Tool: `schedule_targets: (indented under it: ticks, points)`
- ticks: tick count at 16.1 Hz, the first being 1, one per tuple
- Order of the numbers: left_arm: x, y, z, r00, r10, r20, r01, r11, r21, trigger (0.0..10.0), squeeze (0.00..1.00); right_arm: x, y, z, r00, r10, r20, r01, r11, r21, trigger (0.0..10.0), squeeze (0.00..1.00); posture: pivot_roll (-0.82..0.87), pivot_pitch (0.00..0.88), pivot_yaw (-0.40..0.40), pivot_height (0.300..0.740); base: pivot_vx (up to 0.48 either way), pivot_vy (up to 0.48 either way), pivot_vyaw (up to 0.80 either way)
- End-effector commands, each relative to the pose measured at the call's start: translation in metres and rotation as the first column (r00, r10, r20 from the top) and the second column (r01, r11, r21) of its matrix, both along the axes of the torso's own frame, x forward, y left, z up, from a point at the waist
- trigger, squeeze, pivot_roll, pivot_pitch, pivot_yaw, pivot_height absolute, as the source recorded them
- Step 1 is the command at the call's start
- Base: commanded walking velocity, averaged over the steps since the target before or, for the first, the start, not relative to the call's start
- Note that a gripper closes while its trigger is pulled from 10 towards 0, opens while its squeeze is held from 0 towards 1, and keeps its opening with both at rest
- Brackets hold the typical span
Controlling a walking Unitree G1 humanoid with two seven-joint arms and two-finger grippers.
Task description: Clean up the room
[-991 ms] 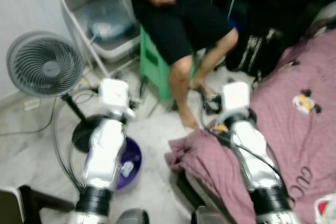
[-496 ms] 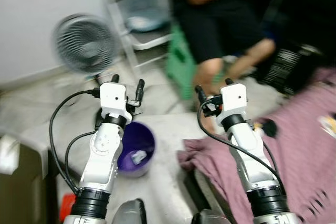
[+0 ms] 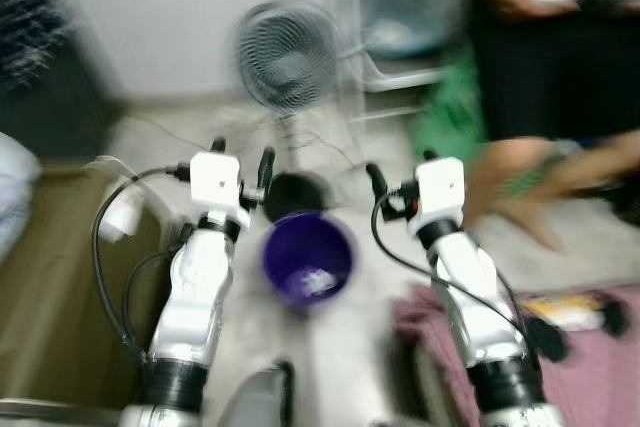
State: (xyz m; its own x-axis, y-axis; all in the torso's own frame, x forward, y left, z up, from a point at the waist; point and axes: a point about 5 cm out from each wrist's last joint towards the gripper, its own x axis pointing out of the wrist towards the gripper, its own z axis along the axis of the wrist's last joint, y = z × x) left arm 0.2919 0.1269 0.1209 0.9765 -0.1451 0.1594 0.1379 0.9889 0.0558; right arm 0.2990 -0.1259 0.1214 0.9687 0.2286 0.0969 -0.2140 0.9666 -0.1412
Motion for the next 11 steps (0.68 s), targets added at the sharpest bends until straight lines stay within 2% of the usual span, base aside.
schedule_targets:
  ticks: [1,11]
  points:
    - [0.0032,-0.0005,0.0071,1.000,0.005,0.028,-0.005,1.000,0.015,10.0,0.00,0.0010,0.0005,0.0051,1.000,0.004,0.020,-0.004,1.000,0.005,10.0,0.00,-0.09,0.059,0.033,0.740,0.000,0.000,0.80]
    - [0.0063,-0.0036,0.0095,0.999,0.001,0.045,-0.002,0.999,0.036,10.0,0.00,0.0010,-0.0004,0.0065,0.999,-0.005,0.034,0.005,1.000,0.006,10.0,0.00,-0.10,0.051,0.049,0.740,0.000,0.000,0.80]
